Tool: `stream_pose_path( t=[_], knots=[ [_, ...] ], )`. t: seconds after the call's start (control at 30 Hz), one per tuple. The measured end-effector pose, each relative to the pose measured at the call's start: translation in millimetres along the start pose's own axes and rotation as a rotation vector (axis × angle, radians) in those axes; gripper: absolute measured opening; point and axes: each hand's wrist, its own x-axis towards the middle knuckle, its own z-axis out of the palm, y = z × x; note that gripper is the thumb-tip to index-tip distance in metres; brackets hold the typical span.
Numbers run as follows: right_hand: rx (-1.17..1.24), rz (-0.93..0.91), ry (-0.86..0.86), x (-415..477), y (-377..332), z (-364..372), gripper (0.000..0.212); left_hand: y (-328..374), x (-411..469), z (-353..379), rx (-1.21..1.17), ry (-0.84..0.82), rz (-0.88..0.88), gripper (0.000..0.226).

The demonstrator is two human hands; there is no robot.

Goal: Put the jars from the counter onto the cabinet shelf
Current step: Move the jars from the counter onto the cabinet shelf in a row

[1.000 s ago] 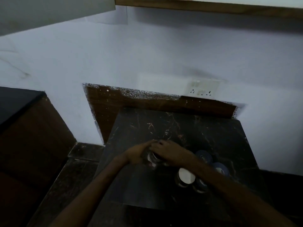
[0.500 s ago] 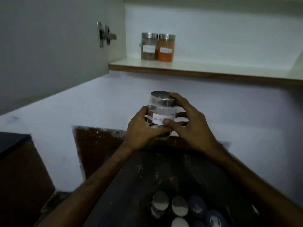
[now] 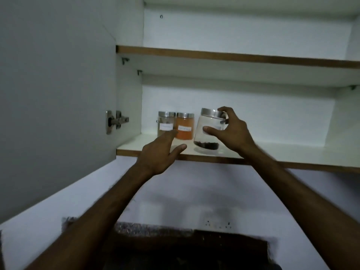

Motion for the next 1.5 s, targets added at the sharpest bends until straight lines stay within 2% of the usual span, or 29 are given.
stream_pose_path(
  t=[0.13,0.2,0.37,0.77,0.83,0.93,0.97,1.0,1.07,1.2,1.27,1.33,1.4,1.5],
  knots=[
    [-0.067,0.094,-0.044,40.4,37.5,26.9,0.073,-13.8,12.4,20.9,0.179,-0.146,-0.027,0.078],
    [-0.108,0.082,-0.062,56.6,53.6,42.1,0.075,-21.0,10.6,32.8,0.268,-0.105,-0.009,0.08],
    [-0.136,0.041,-0.097,89.5,79.6,72.6,0.076,-27.0,9.6,40.8,0.281,-0.002,0.021,0.076],
    [-0.279,0.036,-0.157,128.9,97.5,104.4,0.076,-24.1,8.4,44.3,0.286,0.03,0.024,0.073],
    [-0.269,0.052,-0.171,126.5,96.8,104.3,0.085,-24.6,10.3,43.5,0.279,0.018,0.021,0.075],
    [-0.251,0.148,-0.217,113.5,87.7,97.4,0.121,-26.3,10.5,42.3,0.291,0.023,0.039,0.075],
    [-0.249,0.166,-0.202,106.9,80.2,93.6,0.127,-26.8,9.7,41.9,0.296,0.036,0.052,0.073],
    [-0.252,0.158,-0.163,99.0,72.4,88.9,0.125,-27.1,8.1,41.8,0.301,0.048,0.064,0.071],
    [-0.279,0.079,-0.071,79.3,55.5,78.4,0.106,-26.1,7.2,42.3,0.312,0.066,0.074,0.067],
    [-0.271,-0.025,-0.074,2.6,37.7,72.9,0.064,-19.6,-8.4,52.8,0.327,0.138,0.063,0.057],
    [-0.405,-0.103,0.005,-36.1,36.6,77.2,0.053,-16.5,-25.3,64.4,0.396,0.18,0.089,0.058],
    [-0.573,-0.204,0.076,-66.6,38.3,84.3,0.052,-15.0,-42.5,76.5,0.445,0.162,0.101,0.069],
    [-0.664,-0.256,0.088,-91.2,44.2,95.0,0.055,-13.4,-54.3,84.5,0.393,0.172,0.097,0.076],
    [-0.551,-0.244,0.098,-135.7,58.3,117.0,0.067,-12.1,-80.8,99.7,0.297,0.146,0.108,0.074]
  ],
)
